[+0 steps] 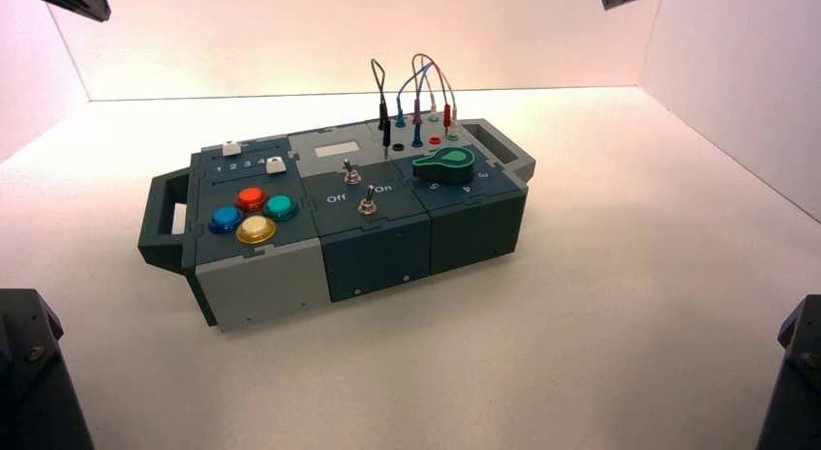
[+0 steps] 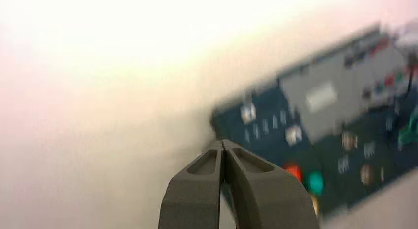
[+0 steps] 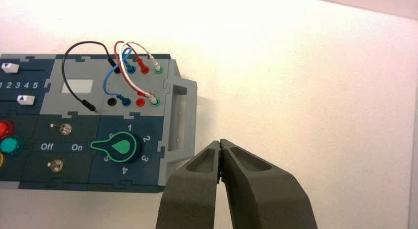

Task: Rotate the box clockwise.

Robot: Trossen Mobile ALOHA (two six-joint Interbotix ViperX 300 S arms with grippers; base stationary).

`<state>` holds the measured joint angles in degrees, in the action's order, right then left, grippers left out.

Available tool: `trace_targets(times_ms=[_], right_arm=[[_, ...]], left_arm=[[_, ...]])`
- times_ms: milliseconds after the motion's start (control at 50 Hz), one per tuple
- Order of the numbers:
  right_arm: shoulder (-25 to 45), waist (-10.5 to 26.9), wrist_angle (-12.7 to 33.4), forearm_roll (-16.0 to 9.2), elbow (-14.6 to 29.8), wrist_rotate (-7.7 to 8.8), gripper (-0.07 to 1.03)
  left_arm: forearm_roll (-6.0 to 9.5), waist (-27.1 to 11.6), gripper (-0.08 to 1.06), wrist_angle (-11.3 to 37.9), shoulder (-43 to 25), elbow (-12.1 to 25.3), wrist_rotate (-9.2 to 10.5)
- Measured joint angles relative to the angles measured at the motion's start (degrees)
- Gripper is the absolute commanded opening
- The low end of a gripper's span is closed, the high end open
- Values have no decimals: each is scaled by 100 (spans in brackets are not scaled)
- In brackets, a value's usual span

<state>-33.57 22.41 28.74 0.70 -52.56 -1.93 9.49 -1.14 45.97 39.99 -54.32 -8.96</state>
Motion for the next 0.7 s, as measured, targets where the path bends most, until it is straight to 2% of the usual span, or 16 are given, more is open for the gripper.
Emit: trace_targets(times_ms=[60, 120, 140, 160, 220, 260, 320, 340, 380, 420, 440, 480, 640, 700], right_arm=[[176, 18, 0, -70, 97, -9, -2], [246, 35, 0, -97, 158, 0, -2], [290, 53, -9, -114, 185, 0, -2], [396, 114, 0, -176, 255, 0, -2], [475, 149, 0, -202, 308, 9, -2], [571, 211, 9, -220, 387, 26, -2], [694, 264, 18, -229, 457, 44, -2], [694, 264, 18, -229, 457, 44, -2], [826, 281, 26, -229, 536, 44, -2], [861, 281, 26, -229, 571, 53, -2], [932, 290, 26, -237, 642, 44, -2], [1028, 290, 26, -229, 747, 53, -2], [1617, 352, 123, -237, 1310, 70, -2], [1898, 396, 193, -229, 1564, 88, -1]], left_arm=[[18, -193, -3, 369, 176, -62, 0], [35, -308, -3, 536, 237, -79, 18], [44, -404, -3, 633, 264, -88, 35], [88, -659, -3, 765, 308, -88, 44], [123, -896, -3, 853, 325, -70, 149], [149, -1204, -3, 958, 316, -26, 334], [176, -1564, -3, 1081, 264, 62, 519], [176, -1600, -3, 1081, 255, 70, 527], [202, -1934, -3, 1213, 149, 176, 712], [220, -2083, -3, 1266, 79, 246, 817], [229, -2268, -3, 1318, 9, 308, 932], [246, -2417, -3, 1362, -53, 360, 1011], [308, -3463, -3, 1547, -396, 571, 1547], [325, -3700, -3, 1582, -536, 589, 1723]])
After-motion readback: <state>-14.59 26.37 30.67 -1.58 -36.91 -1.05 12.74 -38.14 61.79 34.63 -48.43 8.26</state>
